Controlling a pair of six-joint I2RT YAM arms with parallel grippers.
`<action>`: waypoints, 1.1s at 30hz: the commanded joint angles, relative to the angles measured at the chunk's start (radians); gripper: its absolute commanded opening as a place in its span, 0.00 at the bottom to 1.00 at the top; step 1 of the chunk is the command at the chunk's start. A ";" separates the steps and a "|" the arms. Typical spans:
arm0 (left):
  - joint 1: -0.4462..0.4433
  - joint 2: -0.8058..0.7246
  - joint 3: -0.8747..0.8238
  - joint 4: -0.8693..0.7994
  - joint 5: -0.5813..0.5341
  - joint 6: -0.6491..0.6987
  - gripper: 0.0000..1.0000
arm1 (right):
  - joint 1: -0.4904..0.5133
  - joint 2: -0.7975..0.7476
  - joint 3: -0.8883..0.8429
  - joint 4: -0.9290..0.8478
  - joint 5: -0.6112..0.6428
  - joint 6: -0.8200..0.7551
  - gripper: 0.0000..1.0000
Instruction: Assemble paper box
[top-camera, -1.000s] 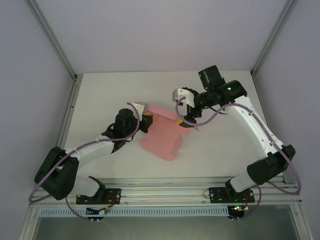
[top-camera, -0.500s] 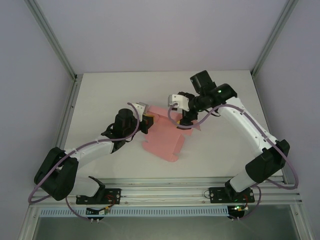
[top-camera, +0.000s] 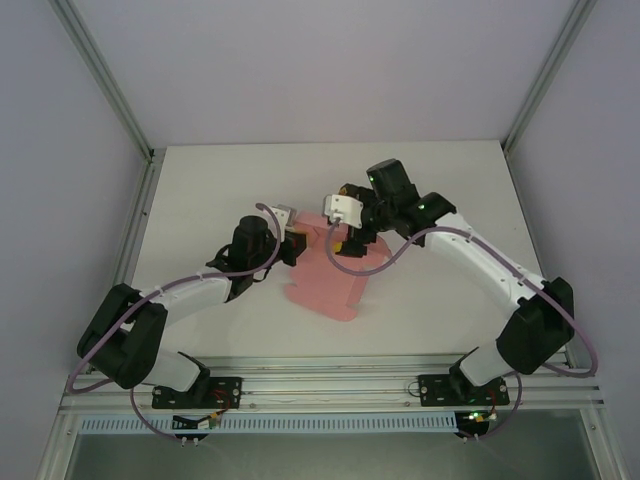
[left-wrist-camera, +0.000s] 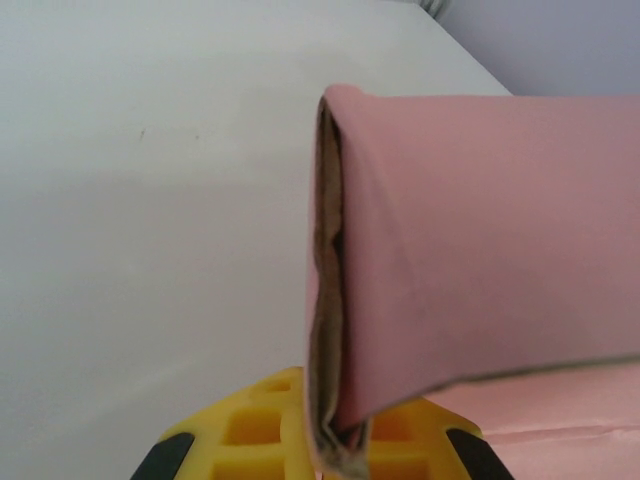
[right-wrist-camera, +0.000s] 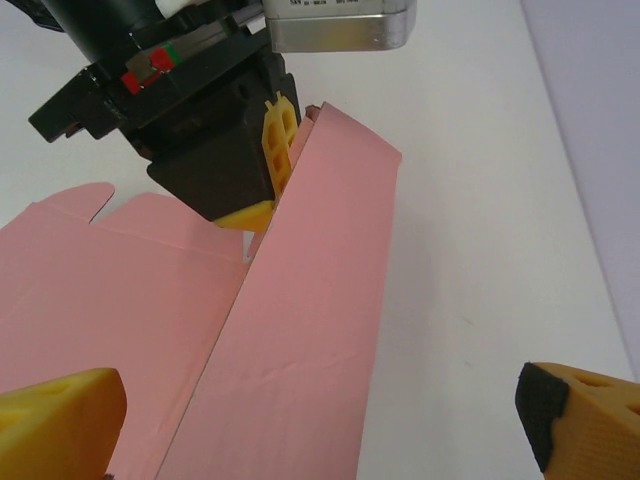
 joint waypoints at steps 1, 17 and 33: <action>-0.011 -0.002 0.026 0.067 -0.017 -0.033 0.00 | 0.002 -0.069 0.026 0.028 0.065 0.005 1.00; 0.106 0.050 -0.040 0.288 -0.183 -0.314 0.00 | -0.033 -0.610 -0.405 0.494 0.659 1.011 1.00; 0.121 -0.030 -0.062 0.415 -0.071 -0.384 0.00 | -0.398 -0.227 -0.610 1.046 -0.369 1.840 1.00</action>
